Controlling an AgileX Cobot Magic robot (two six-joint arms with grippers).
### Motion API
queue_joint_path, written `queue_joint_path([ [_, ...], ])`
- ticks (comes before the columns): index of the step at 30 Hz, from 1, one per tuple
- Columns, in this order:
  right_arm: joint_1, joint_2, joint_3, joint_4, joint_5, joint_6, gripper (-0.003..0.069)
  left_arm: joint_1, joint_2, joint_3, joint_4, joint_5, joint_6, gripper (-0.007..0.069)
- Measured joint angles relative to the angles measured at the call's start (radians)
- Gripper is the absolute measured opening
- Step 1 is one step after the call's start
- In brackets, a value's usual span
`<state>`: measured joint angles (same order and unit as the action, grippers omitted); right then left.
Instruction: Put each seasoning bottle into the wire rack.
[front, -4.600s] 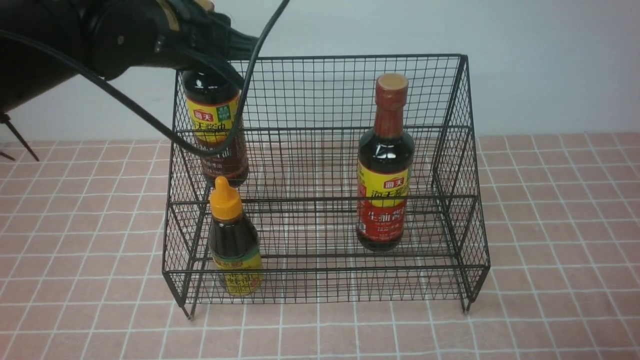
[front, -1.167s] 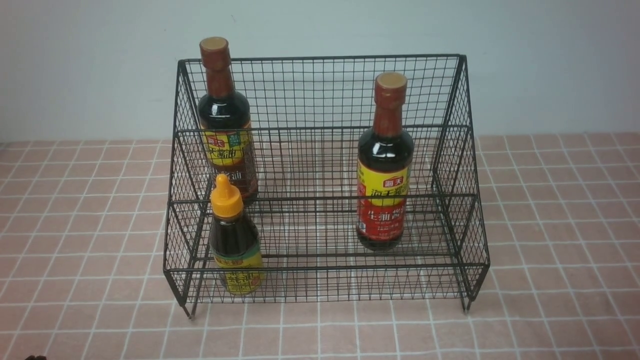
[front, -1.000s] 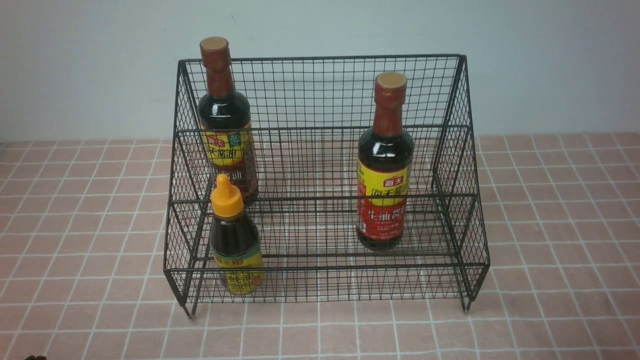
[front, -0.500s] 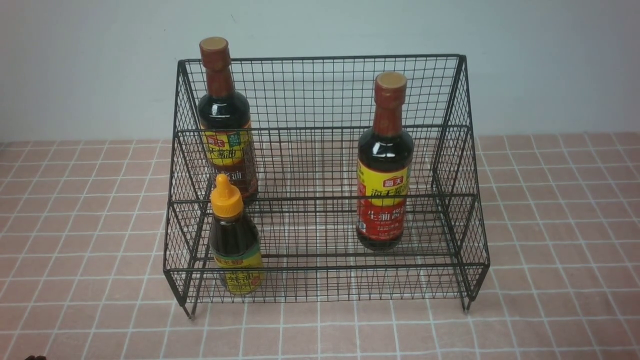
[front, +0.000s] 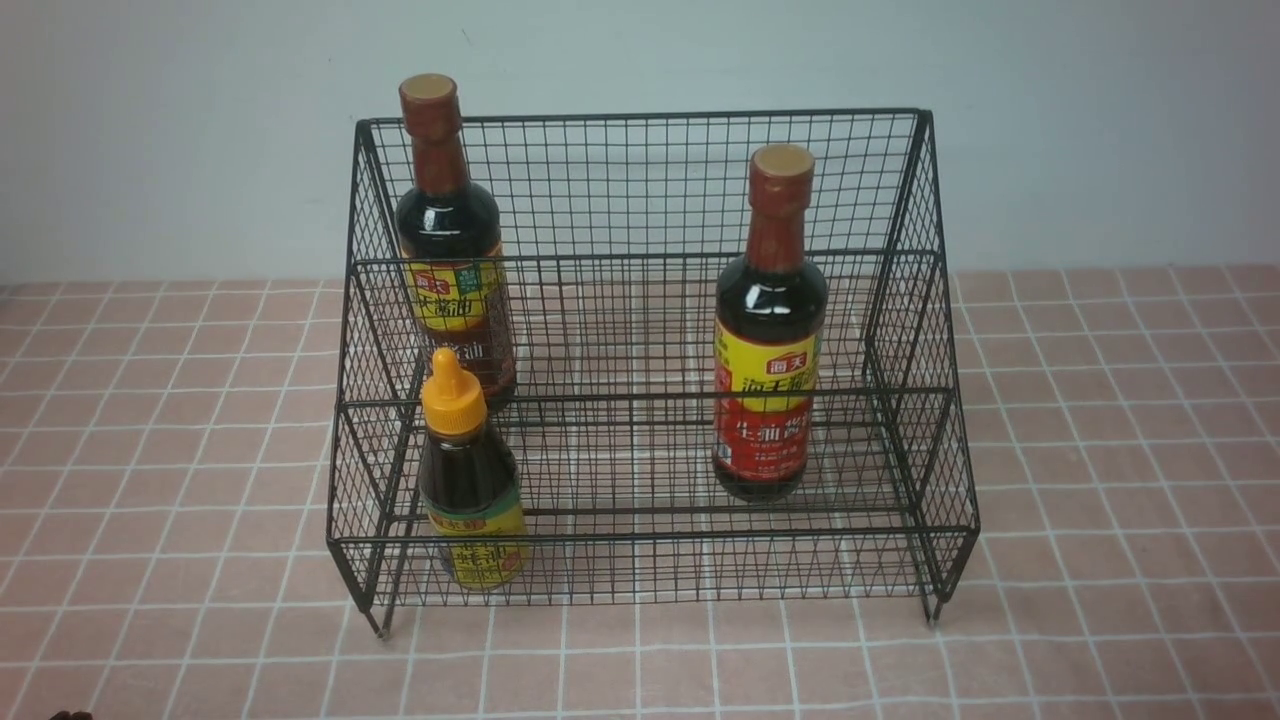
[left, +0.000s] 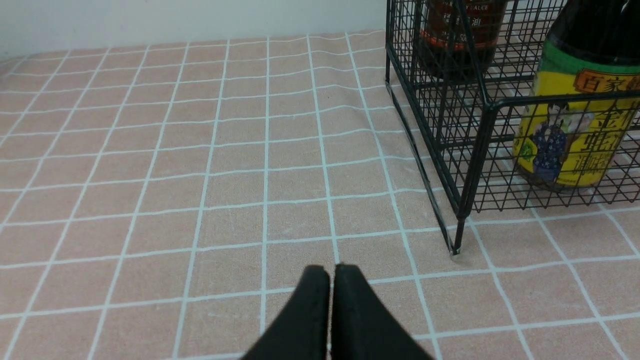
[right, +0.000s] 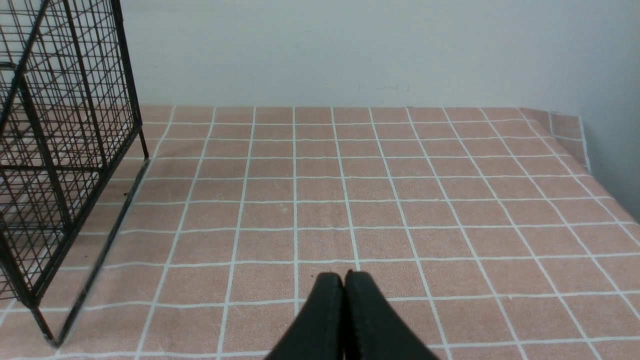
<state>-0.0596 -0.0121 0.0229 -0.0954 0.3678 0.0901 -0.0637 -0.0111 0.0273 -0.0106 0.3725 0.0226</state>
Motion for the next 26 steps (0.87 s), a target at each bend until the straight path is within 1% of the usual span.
queue_joint_path([
  [7,0.000,0.000,0.000,0.000,0.000,0.024,-0.0012,0.000,0.000,0.000,0.000,0.000,0.000,-0.0007],
  [26,0.000,0.000,0.000,0.000,0.000,0.026,-0.0012,0.000,0.000,0.000,0.000,0.001,0.000,-0.0007],
])
